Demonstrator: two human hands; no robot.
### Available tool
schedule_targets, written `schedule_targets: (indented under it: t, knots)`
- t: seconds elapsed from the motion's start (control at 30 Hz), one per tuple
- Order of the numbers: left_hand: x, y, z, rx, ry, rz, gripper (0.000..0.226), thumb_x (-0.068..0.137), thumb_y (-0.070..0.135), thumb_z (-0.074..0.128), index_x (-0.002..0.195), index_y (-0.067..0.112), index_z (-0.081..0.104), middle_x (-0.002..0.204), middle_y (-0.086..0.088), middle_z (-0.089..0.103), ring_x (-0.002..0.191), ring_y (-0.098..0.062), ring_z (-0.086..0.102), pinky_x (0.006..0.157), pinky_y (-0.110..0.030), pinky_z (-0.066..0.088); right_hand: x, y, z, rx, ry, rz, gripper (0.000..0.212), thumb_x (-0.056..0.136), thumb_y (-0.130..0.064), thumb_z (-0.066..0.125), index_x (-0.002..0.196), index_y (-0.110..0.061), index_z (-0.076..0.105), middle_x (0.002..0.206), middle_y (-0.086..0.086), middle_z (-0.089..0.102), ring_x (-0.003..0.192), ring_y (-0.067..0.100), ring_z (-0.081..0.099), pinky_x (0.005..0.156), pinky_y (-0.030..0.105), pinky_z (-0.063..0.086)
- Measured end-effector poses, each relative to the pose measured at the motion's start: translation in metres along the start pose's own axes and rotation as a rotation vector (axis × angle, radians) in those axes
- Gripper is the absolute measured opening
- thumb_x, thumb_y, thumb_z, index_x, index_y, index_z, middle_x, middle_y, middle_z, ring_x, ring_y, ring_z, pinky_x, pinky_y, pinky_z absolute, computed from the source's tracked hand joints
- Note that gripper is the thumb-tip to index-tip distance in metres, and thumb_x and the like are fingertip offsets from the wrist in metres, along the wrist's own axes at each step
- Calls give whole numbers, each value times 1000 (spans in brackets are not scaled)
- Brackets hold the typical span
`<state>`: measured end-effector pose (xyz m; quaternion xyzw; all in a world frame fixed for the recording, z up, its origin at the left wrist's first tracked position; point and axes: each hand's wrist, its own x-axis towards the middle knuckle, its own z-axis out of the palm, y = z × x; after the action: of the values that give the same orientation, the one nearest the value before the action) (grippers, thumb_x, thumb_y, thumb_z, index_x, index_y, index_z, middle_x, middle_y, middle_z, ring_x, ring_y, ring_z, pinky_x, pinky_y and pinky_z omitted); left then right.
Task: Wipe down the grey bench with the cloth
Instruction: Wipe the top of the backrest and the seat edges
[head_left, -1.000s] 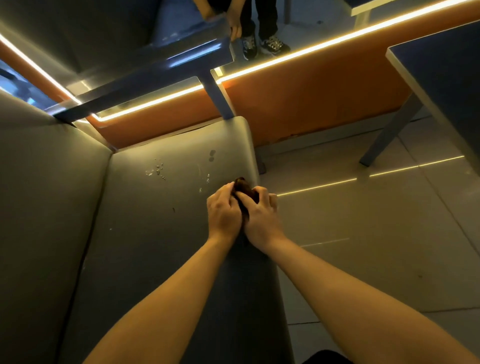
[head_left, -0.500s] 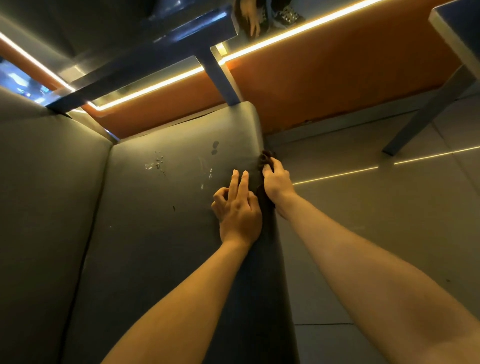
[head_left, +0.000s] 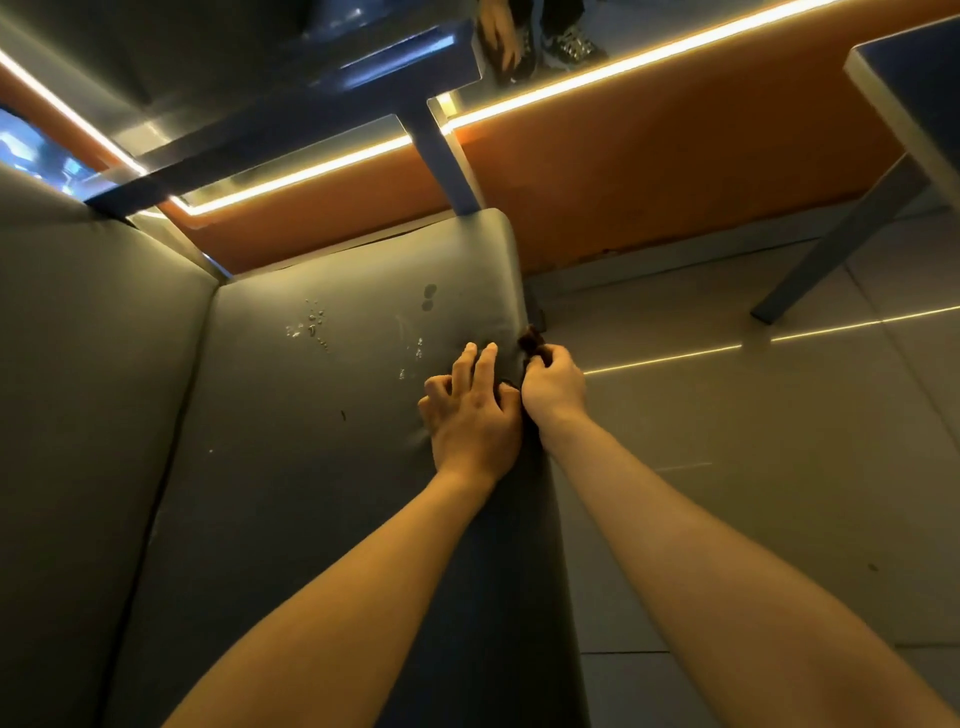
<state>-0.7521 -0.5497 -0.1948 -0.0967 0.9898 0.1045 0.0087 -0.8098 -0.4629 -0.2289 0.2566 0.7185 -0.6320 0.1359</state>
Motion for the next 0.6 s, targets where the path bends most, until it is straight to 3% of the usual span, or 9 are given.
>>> schedule_targets:
  t: [0.1,0.23,0.33,0.4,0.5,0.6]
  knots:
    - [24,-1,-5,-26,51,40,49,99,39,46,147,29,40,145,2,36,126,-25,33,103,-40,30,22,-3,6,31,-35,-2,29,103,-28,45,127,-23,61,129,11,56,120,33,54,105,50,47]
    - [47,2,4,-6,51,-6,57,101,45,38,156,33,27,164,3,16,135,-22,20,111,-42,25,55,-22,9,212,-159,10,34,101,-33,45,130,-26,60,126,9,61,114,30,62,101,50,53]
    - [47,3,12,31,64,-9,59,102,47,28,159,35,21,169,5,10,130,-19,21,109,-40,26,72,-32,9,347,-278,129,32,105,-36,45,131,-27,60,119,7,69,109,27,67,97,47,56]
    - [43,3,13,40,43,-24,61,101,48,23,160,35,18,169,6,8,127,-19,21,107,-39,26,65,-29,9,258,-263,191,39,98,-42,46,130,-25,61,120,8,68,110,29,65,101,49,53]
    - [43,5,10,28,-23,-54,63,98,49,19,160,35,14,169,5,2,130,-22,19,108,-41,25,40,-30,-2,27,-208,275,42,101,-36,42,132,-16,61,126,13,63,114,34,60,102,48,51]
    - [44,9,4,-16,-98,-78,64,97,49,18,159,35,10,169,6,-3,133,-25,17,110,-43,21,23,-37,-18,-157,-217,397,39,103,-32,43,127,-7,61,120,15,64,107,33,61,90,41,52]
